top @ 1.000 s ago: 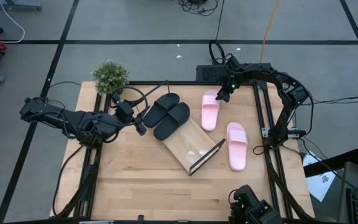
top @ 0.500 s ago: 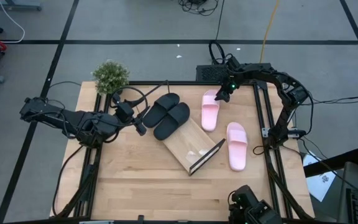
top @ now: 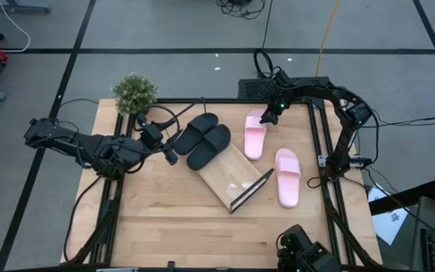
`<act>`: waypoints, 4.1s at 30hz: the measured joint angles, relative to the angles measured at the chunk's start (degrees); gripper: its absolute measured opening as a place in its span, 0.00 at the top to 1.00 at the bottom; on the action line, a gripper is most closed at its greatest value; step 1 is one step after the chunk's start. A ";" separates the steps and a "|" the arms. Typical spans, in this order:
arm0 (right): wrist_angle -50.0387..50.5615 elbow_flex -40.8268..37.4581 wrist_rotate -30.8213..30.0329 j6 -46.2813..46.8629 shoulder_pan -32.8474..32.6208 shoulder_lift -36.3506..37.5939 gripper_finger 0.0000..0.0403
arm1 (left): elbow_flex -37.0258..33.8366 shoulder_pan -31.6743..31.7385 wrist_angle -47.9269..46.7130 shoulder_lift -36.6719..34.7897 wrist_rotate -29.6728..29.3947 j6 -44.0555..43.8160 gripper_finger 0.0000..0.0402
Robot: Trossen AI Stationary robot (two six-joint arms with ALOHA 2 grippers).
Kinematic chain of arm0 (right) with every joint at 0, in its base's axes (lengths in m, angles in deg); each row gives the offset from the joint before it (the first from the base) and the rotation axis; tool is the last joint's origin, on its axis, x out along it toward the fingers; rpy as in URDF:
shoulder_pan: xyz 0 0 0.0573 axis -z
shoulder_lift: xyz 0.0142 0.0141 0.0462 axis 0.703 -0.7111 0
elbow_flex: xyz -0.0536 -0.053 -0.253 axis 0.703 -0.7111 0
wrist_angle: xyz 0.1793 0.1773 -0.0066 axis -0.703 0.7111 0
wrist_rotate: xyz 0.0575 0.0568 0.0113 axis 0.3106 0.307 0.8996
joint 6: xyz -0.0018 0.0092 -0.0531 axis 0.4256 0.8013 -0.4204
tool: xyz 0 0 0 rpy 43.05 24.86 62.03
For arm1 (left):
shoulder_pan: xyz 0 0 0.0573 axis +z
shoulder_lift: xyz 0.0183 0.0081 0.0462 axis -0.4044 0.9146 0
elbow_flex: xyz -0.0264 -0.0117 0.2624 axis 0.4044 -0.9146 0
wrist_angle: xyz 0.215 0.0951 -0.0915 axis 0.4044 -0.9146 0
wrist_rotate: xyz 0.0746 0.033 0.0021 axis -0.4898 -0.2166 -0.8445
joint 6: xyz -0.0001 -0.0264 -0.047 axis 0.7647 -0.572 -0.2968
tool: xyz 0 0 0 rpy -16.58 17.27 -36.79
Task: Pick and place slides into the shelf
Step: Put the left pink slipper on the shelf
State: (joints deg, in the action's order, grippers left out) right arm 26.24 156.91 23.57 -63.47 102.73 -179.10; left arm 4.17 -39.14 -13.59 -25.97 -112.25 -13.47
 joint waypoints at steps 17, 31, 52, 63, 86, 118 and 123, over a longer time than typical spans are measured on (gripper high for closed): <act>2.80 -0.11 4.27 0.31 -0.04 -0.09 0.52 | 0.00 0.00 0.00 0.00 -0.03 0.03 0.56; 2.39 -0.11 4.60 0.20 -0.04 -0.09 0.52 | 0.00 0.02 0.00 0.00 0.34 0.03 0.56; 1.25 0.02 4.34 -1.21 -2.44 -2.59 0.52 | 0.00 0.01 0.01 0.00 0.34 0.16 0.56; 0.70 0.02 4.89 -1.29 -2.91 -3.65 0.65 | 0.00 0.01 -0.01 0.00 0.34 0.17 0.56; 2.62 0.88 1.54 -0.28 -2.26 -3.43 1.00 | 0.00 0.00 -0.01 0.00 0.39 0.17 0.56; 10.91 13.90 4.22 8.75 1.08 -0.45 1.00 | 0.00 0.00 -0.01 0.00 0.48 0.55 0.56; 9.85 13.90 4.27 12.81 1.62 4.05 1.00 | 0.00 0.01 0.01 0.00 0.56 0.52 0.56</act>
State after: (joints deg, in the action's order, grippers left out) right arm 36.09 170.81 27.84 -50.65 104.35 -175.05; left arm 4.17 -39.13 -13.58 -25.97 -111.69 -12.95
